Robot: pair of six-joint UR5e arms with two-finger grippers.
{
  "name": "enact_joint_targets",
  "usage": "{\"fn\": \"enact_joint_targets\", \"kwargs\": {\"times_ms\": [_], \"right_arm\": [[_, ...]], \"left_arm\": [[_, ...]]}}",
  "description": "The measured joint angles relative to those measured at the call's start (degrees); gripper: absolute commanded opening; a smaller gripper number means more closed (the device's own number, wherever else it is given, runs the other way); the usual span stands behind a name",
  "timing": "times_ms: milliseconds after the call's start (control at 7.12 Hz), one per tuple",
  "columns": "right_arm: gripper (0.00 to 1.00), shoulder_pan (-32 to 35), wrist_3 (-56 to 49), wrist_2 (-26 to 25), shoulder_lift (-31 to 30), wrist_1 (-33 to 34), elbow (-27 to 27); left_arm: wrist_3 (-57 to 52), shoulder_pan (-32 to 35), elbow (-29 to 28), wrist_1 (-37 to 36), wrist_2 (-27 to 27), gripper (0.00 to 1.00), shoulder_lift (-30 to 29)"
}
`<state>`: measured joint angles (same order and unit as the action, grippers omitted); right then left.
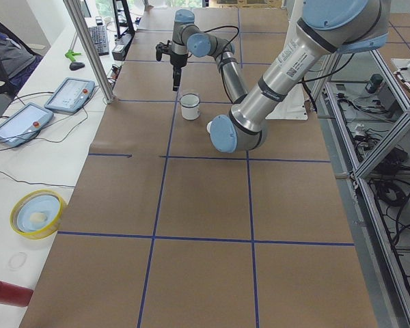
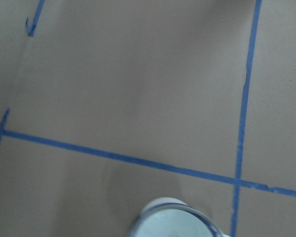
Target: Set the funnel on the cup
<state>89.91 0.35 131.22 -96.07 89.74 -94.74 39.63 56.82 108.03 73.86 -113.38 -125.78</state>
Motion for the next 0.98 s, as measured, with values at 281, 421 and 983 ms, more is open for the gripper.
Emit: {"fn": "enact_joint_targets", "kwargs": {"times_ms": [281, 421, 983], "right_arm": [[1.00, 0.00, 0.00, 0.00, 0.00, 0.00, 0.00], [1.00, 0.00, 0.00, 0.00, 0.00, 0.00, 0.00], [1.00, 0.00, 0.00, 0.00, 0.00, 0.00, 0.00]], "left_arm": [[-26.88, 14.98, -0.71, 3.15, -6.01, 1.00, 11.34], [-39.30, 22.62, -4.37, 6.73, -9.96, 1.00, 17.24], [-53.90, 35.67, -14.64, 15.62, -19.90, 1.00, 35.81]]}}
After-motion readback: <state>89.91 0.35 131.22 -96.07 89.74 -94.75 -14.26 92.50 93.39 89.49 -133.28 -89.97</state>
